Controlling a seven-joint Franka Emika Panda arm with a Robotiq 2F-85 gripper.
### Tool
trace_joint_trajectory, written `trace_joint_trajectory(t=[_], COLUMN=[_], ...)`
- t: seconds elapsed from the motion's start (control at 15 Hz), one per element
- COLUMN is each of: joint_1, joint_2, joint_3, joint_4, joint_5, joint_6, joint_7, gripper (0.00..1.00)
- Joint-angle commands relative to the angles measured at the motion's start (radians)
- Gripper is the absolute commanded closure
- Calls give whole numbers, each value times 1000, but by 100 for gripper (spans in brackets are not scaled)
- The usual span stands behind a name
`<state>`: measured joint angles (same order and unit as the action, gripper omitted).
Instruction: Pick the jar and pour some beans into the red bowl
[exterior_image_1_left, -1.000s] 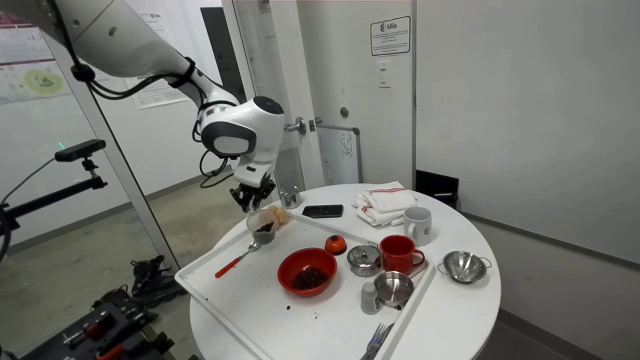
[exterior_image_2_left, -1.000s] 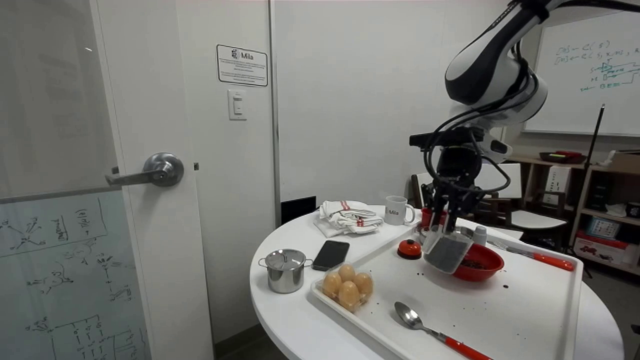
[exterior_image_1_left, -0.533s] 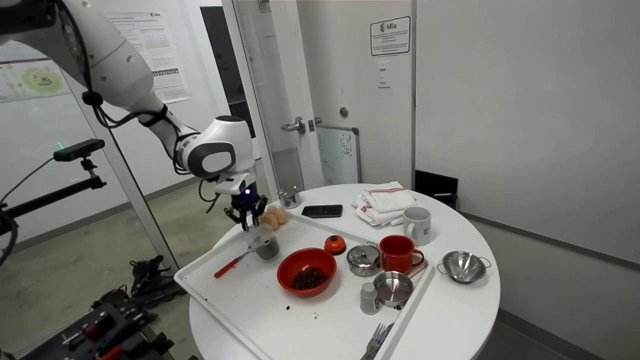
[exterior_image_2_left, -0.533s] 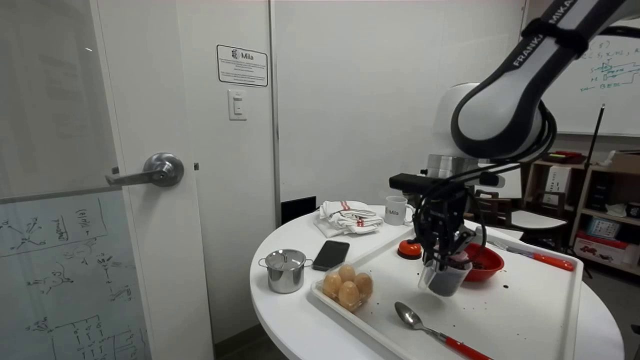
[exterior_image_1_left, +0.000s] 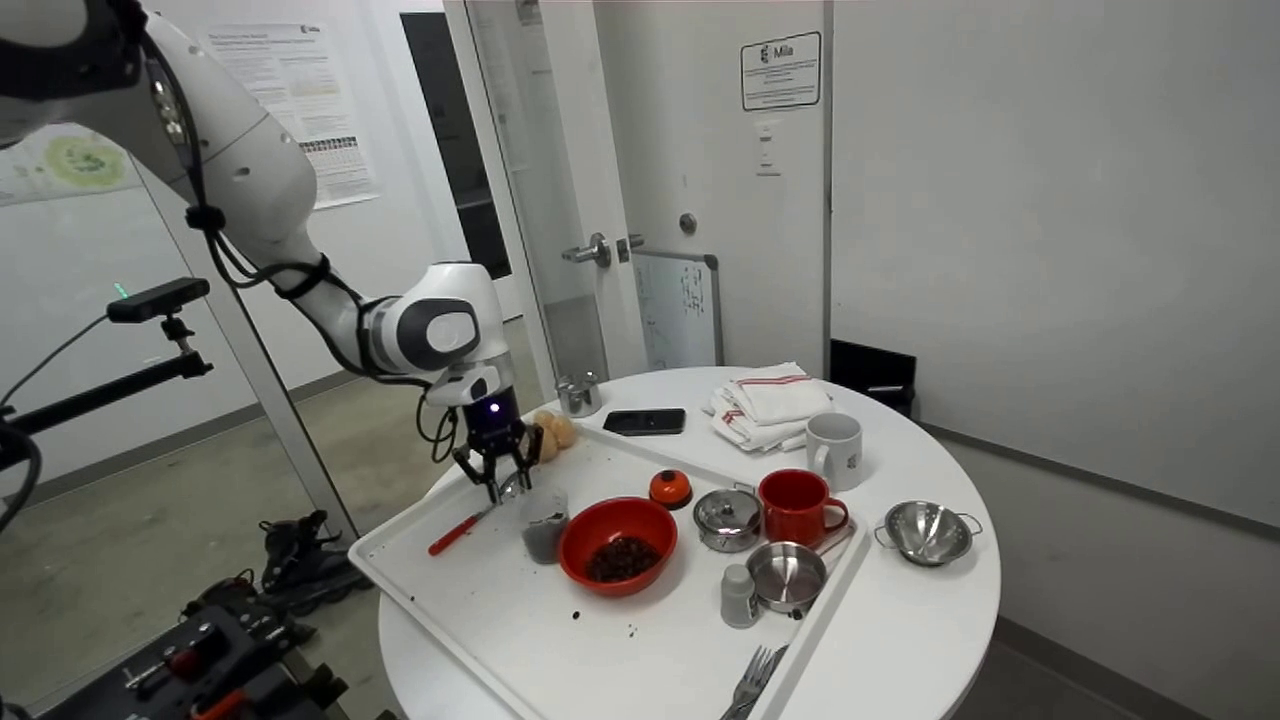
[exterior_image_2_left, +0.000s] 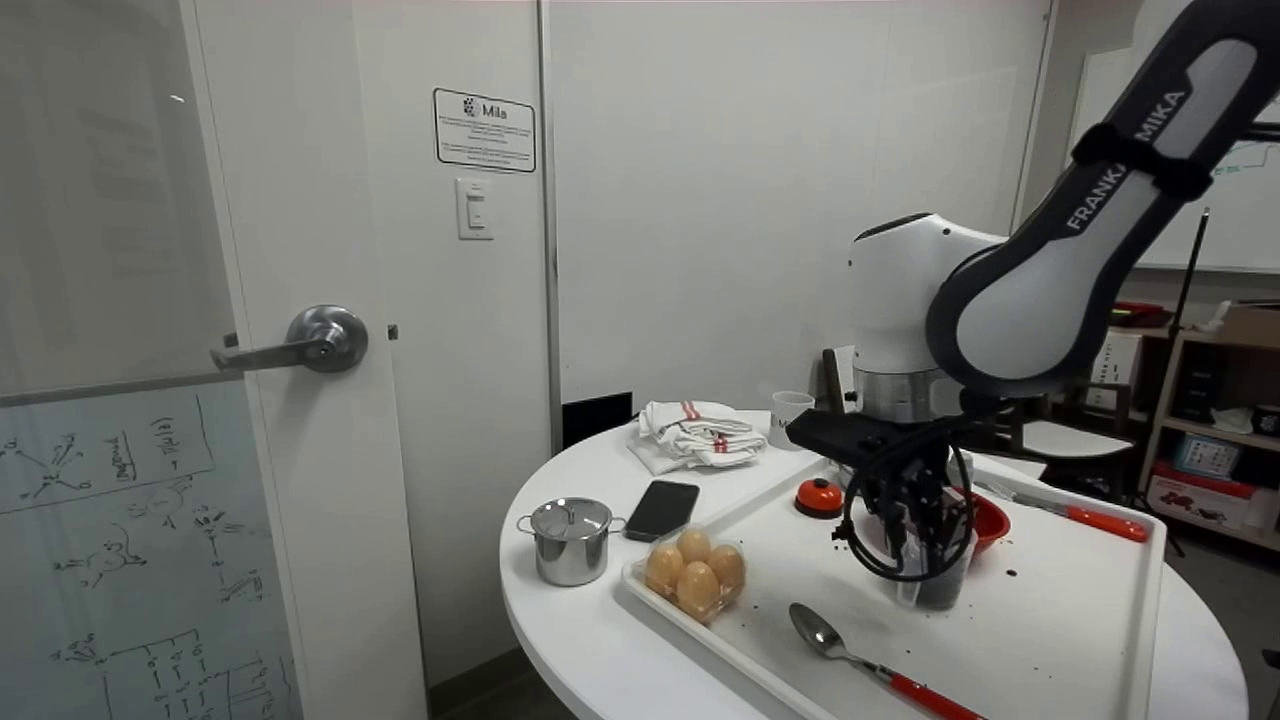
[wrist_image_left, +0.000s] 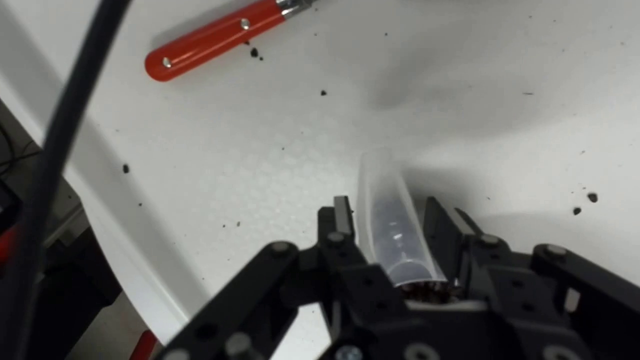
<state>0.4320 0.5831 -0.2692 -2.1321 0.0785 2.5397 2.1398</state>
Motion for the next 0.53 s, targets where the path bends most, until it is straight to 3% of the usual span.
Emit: trace_joint_trajectory(t=[0.0, 0.2, 0.33, 0.4, 0.47], joint_1=[-98, -172, -213, -187, -202], joint_2=[-38, -79, -147, -63, -83], joint_3=[95, 164, 192, 178, 186], joint_4=[16, -4, -57, 7, -4], joint_5=[-22, 8, 34, -7, -3], joint_6=[-88, -109, -85, -85, -85], joint_7=[-22, -84, -111, -57, -69], gripper=[25, 4, 0, 8, 1])
